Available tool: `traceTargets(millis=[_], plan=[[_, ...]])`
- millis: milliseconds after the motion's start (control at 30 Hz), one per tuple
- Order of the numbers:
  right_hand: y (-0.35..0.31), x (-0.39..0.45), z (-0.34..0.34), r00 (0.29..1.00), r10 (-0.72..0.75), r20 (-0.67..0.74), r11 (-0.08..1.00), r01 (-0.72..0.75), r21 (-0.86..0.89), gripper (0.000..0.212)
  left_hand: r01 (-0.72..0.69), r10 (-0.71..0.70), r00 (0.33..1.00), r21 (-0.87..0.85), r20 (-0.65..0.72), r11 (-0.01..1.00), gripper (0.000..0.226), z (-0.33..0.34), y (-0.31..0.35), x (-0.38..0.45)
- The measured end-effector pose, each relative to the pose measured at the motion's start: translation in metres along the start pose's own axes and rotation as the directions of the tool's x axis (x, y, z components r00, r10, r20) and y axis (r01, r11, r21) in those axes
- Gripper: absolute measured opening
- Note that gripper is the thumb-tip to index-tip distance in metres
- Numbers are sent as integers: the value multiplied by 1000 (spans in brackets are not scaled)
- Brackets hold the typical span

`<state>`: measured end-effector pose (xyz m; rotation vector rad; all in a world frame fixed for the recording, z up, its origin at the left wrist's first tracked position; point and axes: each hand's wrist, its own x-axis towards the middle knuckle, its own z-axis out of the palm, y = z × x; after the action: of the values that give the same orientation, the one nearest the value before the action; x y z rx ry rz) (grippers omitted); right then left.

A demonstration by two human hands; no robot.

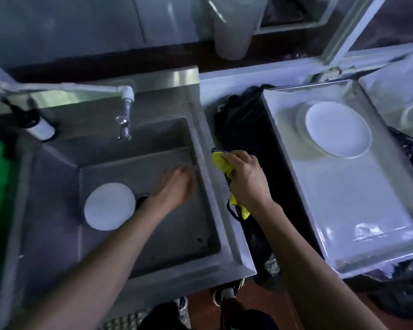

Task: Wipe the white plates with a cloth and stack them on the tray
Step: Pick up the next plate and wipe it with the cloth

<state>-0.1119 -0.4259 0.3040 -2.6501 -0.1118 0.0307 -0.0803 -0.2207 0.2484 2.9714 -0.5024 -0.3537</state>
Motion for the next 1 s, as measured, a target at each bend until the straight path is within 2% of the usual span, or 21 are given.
traceTargets(millis=[67,300,567,700,833,1000], plan=[[-32,7,24,998,-46,37,999,45,19,70,47,-47,999,19,1,999,45,3,-39,-24],[-133,29,109,971,-162,177,986,165,-3,71,218,-222,975,-97,-25,971,43,29,-160,-94],[-201,44,195,920,-257,295,956,287,-64,74,410,-410,910,-256,55,875,42,79,-248,-151],[-209,55,232,892,-273,360,940,327,-97,75,539,-544,833,-378,103,753,45,109,-274,-163],[-205,71,269,868,-297,399,932,354,-75,74,632,-639,754,-430,151,644,45,139,-295,-155],[-193,91,313,850,-331,410,930,367,-9,66,747,-747,612,-499,258,440,46,178,-319,-137]])
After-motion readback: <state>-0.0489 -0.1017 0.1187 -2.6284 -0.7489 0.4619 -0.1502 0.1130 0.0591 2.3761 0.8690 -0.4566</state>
